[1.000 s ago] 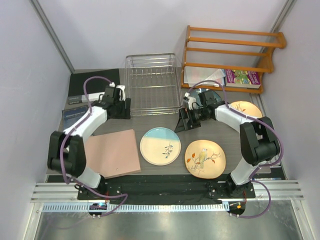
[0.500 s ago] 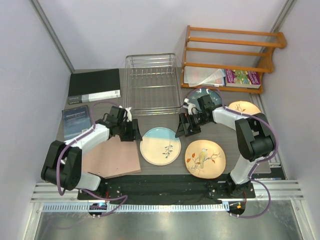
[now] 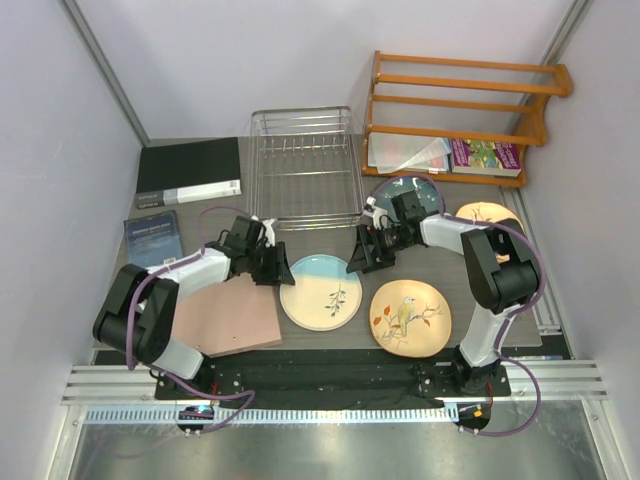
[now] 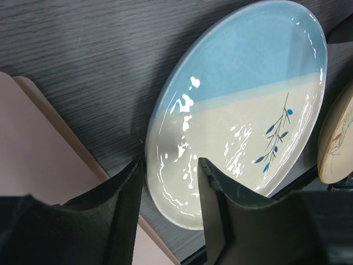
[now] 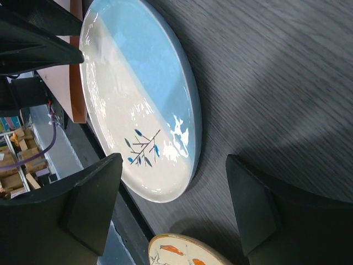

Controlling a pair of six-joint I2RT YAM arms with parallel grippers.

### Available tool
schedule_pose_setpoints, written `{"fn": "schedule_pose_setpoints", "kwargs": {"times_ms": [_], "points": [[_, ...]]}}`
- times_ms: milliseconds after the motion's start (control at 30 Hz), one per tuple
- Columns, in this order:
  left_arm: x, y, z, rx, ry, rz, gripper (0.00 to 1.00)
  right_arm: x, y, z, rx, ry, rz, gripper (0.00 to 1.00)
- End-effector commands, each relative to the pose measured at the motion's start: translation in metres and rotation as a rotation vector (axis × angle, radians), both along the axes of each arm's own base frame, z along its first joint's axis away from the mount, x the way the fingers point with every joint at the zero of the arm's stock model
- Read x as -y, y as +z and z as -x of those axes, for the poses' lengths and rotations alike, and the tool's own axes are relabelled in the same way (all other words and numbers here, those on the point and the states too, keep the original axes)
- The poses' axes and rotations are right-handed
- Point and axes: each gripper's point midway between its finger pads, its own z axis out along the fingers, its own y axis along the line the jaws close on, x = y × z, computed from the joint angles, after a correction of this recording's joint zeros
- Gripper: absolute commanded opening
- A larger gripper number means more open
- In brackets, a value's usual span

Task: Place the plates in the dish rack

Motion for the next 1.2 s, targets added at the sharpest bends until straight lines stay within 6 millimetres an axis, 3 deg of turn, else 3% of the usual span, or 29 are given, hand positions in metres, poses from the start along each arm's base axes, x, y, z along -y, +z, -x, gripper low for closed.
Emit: {"fn": "schedule_pose_setpoints", "kwargs": {"times_ms": [0,167,367,500,733,1033,1167], "points": [[0.003,0.002,-0.004,0.017,-0.002,0.011,0.4,-0.008,-0.008,0.002,0.0,0.031,0.003,0.81],[0.003,-0.004,-0.003,0.006,0.001,0.008,0.15,-0.01,-0.011,0.003,-0.008,0.042,0.003,0.8],[0.002,-0.003,-0.007,0.011,0.005,-0.007,0.0,-0.01,-0.013,0.003,-0.008,0.042,0.009,0.8],[0.002,0.008,-0.008,0.022,-0.007,0.001,0.0,-0.008,-0.008,0.006,0.012,0.047,0.008,0.8],[0.002,0.044,-0.014,0.115,-0.016,0.032,0.0,-0.005,-0.014,0.013,-0.007,0.065,0.02,0.8],[0.003,0.065,-0.024,0.221,-0.059,0.028,0.0,-0.004,-0.021,0.017,-0.014,0.092,0.022,0.79],[0.003,0.063,-0.029,0.238,-0.067,0.021,0.0,-0.011,-0.019,0.019,-0.043,0.116,-0.031,0.7]]}}
